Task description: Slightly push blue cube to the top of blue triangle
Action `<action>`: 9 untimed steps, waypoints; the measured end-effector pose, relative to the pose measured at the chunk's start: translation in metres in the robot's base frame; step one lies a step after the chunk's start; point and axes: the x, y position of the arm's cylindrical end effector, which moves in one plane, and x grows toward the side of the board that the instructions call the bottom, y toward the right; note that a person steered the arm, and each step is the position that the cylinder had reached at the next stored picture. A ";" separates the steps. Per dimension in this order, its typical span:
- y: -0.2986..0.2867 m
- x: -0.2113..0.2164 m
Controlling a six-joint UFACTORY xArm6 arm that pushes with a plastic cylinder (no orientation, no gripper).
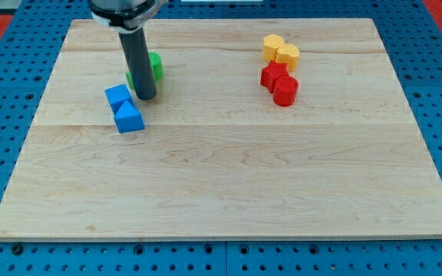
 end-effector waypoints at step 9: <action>-0.064 0.035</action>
